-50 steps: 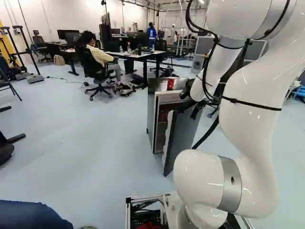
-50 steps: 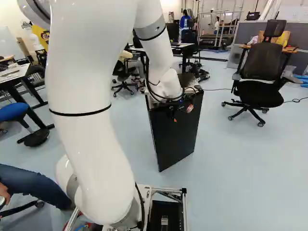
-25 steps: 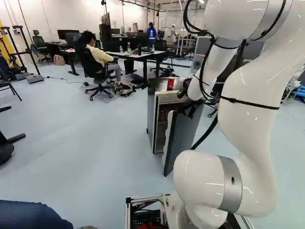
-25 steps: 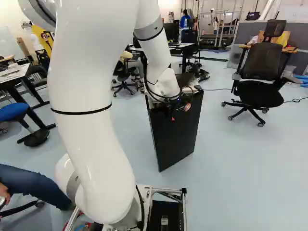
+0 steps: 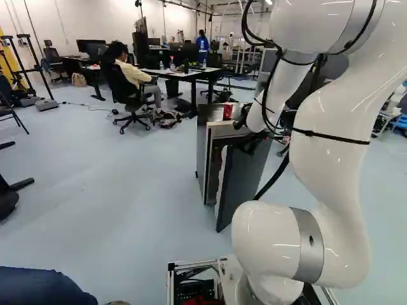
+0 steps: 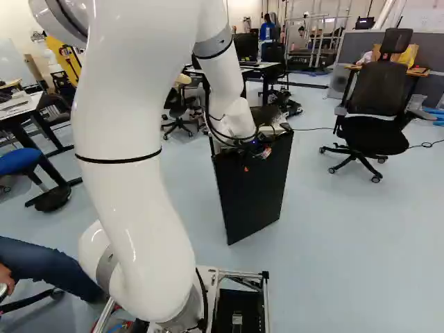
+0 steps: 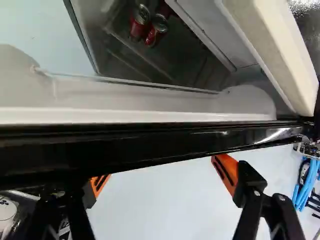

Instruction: Grab a drink from the fridge

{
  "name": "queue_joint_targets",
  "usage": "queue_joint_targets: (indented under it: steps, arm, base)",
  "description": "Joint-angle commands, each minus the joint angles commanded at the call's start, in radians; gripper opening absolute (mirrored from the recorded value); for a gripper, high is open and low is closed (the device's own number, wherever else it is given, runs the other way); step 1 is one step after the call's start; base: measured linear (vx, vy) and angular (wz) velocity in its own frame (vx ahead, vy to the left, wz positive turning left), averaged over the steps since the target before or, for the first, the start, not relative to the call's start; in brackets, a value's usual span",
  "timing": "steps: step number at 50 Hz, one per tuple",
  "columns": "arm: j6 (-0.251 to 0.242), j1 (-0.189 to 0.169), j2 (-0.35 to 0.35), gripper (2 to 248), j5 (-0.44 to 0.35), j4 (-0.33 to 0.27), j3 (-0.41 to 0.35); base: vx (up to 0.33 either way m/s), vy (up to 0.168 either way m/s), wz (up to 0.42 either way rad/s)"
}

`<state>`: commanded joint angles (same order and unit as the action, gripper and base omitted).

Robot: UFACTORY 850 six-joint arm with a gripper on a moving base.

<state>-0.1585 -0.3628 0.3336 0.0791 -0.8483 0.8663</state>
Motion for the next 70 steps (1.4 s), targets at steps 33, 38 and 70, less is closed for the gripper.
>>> queue_joint_targets:
  steps: [33,38,70]
  arm:
    - [0.0,0.039,0.021,247,0.0,0.07,0.027]
    - [0.0,0.044,0.025,247,0.001,0.081,0.032]
    - [0.0,0.07,0.052,247,0.019,0.156,0.068]
  base:
    - [0.0,0.0,0.0]
    - [0.0,0.0,0.0]
    - [0.0,0.0,0.0]
